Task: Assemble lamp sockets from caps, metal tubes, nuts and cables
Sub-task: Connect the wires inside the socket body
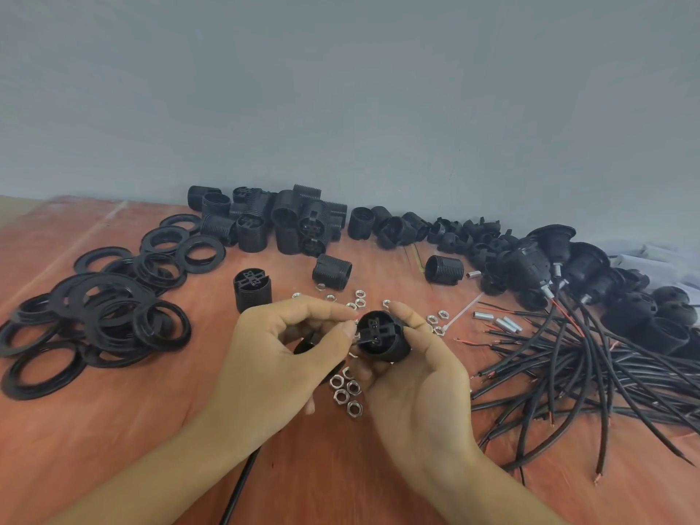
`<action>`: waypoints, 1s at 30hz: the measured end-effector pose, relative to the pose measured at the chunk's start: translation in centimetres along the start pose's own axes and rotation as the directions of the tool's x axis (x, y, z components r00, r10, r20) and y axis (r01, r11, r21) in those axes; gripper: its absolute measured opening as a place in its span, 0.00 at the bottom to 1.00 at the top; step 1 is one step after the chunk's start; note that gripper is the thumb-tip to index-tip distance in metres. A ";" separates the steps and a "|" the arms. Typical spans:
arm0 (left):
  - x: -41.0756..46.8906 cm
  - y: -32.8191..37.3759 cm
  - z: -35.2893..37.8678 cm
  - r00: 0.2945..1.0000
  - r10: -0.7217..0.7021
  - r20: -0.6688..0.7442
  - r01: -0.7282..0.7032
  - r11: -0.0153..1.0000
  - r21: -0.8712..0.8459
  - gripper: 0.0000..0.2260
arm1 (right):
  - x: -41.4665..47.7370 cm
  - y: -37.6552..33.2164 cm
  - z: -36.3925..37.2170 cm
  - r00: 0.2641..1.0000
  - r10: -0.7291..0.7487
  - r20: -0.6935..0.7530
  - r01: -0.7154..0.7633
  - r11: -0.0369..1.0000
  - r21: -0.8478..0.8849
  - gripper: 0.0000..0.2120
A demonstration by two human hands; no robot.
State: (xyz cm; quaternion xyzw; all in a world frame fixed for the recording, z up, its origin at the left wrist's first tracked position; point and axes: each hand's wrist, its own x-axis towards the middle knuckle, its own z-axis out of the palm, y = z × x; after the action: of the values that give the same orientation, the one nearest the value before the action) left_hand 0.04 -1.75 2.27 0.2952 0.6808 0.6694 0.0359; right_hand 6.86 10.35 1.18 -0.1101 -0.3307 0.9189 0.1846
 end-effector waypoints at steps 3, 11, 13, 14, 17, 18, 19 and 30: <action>0.0 0.2 0.0 0.999 -0.037 0.017 0.036 0.999 0.039 0.09 | 0.0 0.0 -0.2 1.000 0.005 -0.013 -0.006 1.000 -0.027 0.12; 0.1 0.7 -0.1 0.995 -0.080 0.061 0.075 0.993 0.086 0.09 | 0.0 0.1 -0.4 1.000 -0.027 -0.004 0.027 0.998 -0.059 0.12; 0.1 0.6 -0.1 0.995 -0.084 0.051 0.079 0.992 0.098 0.08 | 0.1 0.2 -0.4 0.999 -0.035 -0.007 0.035 0.997 -0.069 0.12; 0.1 0.5 -0.2 0.995 -0.087 0.048 0.081 0.991 0.104 0.07 | 0.1 0.2 -0.4 0.999 -0.039 -0.011 0.039 0.996 -0.074 0.12; 0.1 0.5 -0.2 0.995 -0.086 0.055 0.080 0.991 0.105 0.08 | 0.1 0.2 -0.3 0.999 -0.049 -0.020 0.047 0.995 -0.083 0.11; 0.0 0.5 -0.2 0.995 -0.081 0.058 0.075 0.992 0.104 0.08 | 0.1 0.2 -0.3 0.998 -0.053 -0.023 0.051 0.995 -0.085 0.11; 0.0 0.6 -0.2 0.995 -0.075 0.059 0.069 0.992 0.105 0.08 | 0.1 0.2 -0.3 0.998 -0.058 -0.025 0.055 0.995 -0.087 0.11; -0.2 1.1 0.1 0.999 0.000 0.054 -0.010 0.980 0.196 0.08 | 0.1 0.3 -0.1 0.996 -0.066 -0.064 0.060 0.994 -0.096 0.11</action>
State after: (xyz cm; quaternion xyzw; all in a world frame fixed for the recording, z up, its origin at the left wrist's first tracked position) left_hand 0.60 -1.78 3.21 0.3170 0.7416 0.5907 0.0233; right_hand 6.71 10.24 0.87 -0.1390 -0.3706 0.8918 0.2192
